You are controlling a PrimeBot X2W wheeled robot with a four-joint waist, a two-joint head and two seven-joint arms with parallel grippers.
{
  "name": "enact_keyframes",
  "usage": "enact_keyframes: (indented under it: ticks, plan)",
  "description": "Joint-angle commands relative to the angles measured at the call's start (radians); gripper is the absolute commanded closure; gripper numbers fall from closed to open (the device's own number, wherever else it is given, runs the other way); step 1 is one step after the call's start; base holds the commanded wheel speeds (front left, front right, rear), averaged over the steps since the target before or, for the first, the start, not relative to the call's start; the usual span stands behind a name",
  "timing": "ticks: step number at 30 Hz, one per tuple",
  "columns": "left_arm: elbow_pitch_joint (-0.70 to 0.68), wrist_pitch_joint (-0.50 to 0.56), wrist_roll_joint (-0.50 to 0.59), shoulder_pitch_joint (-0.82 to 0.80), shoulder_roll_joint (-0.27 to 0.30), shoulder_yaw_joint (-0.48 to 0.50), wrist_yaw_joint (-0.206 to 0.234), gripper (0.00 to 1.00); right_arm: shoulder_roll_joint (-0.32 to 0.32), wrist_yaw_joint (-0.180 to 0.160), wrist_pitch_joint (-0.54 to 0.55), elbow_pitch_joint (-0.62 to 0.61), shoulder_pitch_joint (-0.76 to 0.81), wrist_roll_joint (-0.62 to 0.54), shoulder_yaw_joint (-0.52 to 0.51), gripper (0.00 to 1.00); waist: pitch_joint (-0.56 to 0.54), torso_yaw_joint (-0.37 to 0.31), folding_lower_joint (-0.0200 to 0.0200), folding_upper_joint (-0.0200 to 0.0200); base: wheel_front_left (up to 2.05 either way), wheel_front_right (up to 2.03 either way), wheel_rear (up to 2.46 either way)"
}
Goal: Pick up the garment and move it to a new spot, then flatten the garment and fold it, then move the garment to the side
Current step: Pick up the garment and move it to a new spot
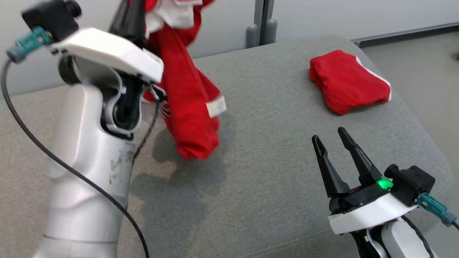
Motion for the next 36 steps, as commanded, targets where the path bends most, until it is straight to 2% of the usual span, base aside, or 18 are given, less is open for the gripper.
enact_keyframes:
  ticks: [1,6,11,16,17,18,19,20,23,25,26,30,33,36]
  plan:
    - [-0.024,-0.012,-0.040,0.023,0.033,0.007,0.021,1.00,0.003,0.000,0.002,-0.018,-0.003,0.003,0.009,0.00,-0.010,-0.016,0.0000,-0.0001,0.00,0.00,0.00]
    - [0.041,-0.088,-0.106,0.138,0.033,-0.025,0.073,1.00,0.016,0.000,0.002,-0.015,0.003,-0.001,0.009,0.00,-0.001,-0.025,0.0000,-0.0001,0.00,0.00,0.00]
    - [0.179,-0.200,-0.118,0.218,0.033,-0.031,0.094,1.00,0.023,0.000,0.002,0.002,0.005,0.007,0.029,0.00,0.020,-0.028,0.0000,-0.0001,0.00,0.00,0.00]
    - [0.320,-0.281,-0.102,0.248,0.033,-0.034,0.095,1.00,0.024,0.000,0.002,0.008,0.007,0.014,0.039,0.00,0.028,-0.026,0.0000,-0.0001,0.00,0.00,0.00]
    - [0.341,-0.290,-0.097,0.250,0.033,-0.033,0.095,0.70,0.023,0.000,0.002,0.009,0.009,0.015,0.039,0.00,0.027,-0.024,0.0000,-0.0001,0.00,0.00,0.00]
    - [0.360,-0.297,-0.091,0.253,0.033,-0.033,0.095,0.44,0.023,0.000,0.002,0.011,0.012,0.016,0.039,0.00,0.025,-0.021,0.0000,-0.0001,0.00,0.00,0.00]
    - [0.376,-0.303,-0.080,0.256,0.033,-0.034,0.097,0.04,0.022,0.000,0.002,0.013,0.014,0.017,0.040,0.00,0.022,-0.018,0.0000,-0.0001,0.00,0.00,0.00]
    - [0.390,-0.306,-0.067,0.258,0.033,-0.034,0.100,0.00,0.021,0.000,0.002,0.015,0.017,0.018,0.042,0.00,0.018,-0.016,0.0000,-0.0001,0.00,0.00,0.00]
    - [0.404,-0.311,-0.038,0.267,0.037,-0.028,0.110,0.00,0.020,0.000,0.002,0.019,0.022,0.019,0.045,0.00,0.009,-0.010,0.0000,-0.0001,0.00,0.00,0.00]
    - [0.366,-0.312,0.008,0.279,0.046,-0.005,0.124,0.00,0.020,0.000,0.002,0.021,0.028,0.019,0.045,0.00,0.001,-0.004,0.0000,-0.0001,0.00,0.00,0.00]
    - [0.301,-0.312,0.069,0.307,0.049,0.019,0.139,0.00,0.022,0.000,0.002,0.021,0.036,0.019,0.043,0.00,-0.008,0.004,0.0000,-0.0001,0.00,0.00,0.00]
    - [0.125,-0.312,0.193,0.390,0.044,0.073,0.159,0.00,0.025,0.000,0.002,0.023,0.053,0.019,0.044,0.00,-0.024,0.021,0.0000,-0.0001,0.00,0.00,0.00]
    - [0.014,-0.312,0.238,0.482,0.037,0.080,0.134,0.00,0.022,0.000,0.002,0.030,0.067,0.023,0.059,0.00,-0.041,0.033,0.0000,-0.0001,0.00,0.00,0.00]
    - [-0.060,-0.312,0.259,0.583,0.034,0.038,0.101,0.00,0.017,0.000,0.002,0.049,0.089,0.030,0.068,0.00,-0.061,0.048,0.0000,-0.0001,0.00,0.00,0.00]
